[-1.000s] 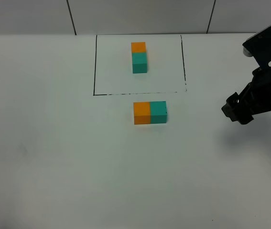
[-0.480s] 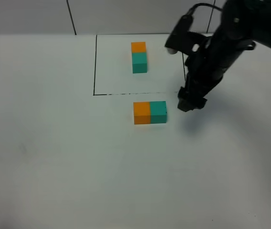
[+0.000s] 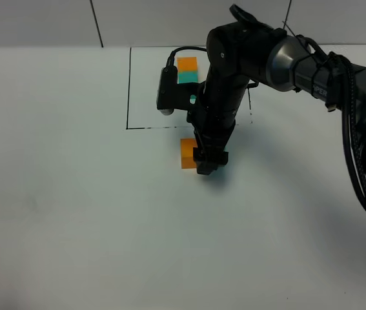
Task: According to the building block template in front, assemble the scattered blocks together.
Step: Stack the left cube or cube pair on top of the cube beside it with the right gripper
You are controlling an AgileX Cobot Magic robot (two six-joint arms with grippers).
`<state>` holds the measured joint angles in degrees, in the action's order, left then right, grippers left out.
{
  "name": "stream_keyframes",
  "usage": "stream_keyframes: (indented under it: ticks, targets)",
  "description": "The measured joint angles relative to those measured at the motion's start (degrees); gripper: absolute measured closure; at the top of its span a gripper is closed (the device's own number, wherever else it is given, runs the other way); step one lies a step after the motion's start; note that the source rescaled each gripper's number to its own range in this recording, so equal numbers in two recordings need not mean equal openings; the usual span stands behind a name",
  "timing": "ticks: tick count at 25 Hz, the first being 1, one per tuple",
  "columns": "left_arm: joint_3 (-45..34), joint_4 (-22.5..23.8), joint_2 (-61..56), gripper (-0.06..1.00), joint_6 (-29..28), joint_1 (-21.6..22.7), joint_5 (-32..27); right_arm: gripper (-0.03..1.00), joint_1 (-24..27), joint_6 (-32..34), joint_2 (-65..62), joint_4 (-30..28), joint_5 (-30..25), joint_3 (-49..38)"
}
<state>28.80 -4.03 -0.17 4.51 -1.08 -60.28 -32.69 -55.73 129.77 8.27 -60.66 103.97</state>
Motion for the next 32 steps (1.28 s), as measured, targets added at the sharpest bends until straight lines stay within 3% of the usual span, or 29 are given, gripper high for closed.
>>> stream_keyframes:
  ticks: [16, 26, 28, 30, 32]
  targets:
    - [0.0, 0.0, 0.0, 0.53, 0.0, 0.0, 0.0, 0.31, -0.1, -0.7, 2.8, -1.7, 5.9, 0.7]
    - [0.0, 0.0, 0.0, 0.53, 0.0, 0.0, 0.0, 0.32, -0.1, -0.7, 5.1, -1.8, 5.0, 0.7]
    - [0.0, 0.0, 0.0, 0.53, 0.0, 0.0, 0.0, 0.37, -0.1, -0.7, 5.1, -1.8, 5.0, 0.7]
    - [0.0, 0.0, 0.0, 0.53, 0.0, 0.0, 0.0, 0.5, 0.0, -0.7, 5.1, -1.8, 5.0, 0.7]
    - [0.0, 0.0, 0.0, 0.53, 0.0, 0.0, 0.0, 0.78, 0.1, -0.7, 5.1, -1.8, 5.0, 0.7]
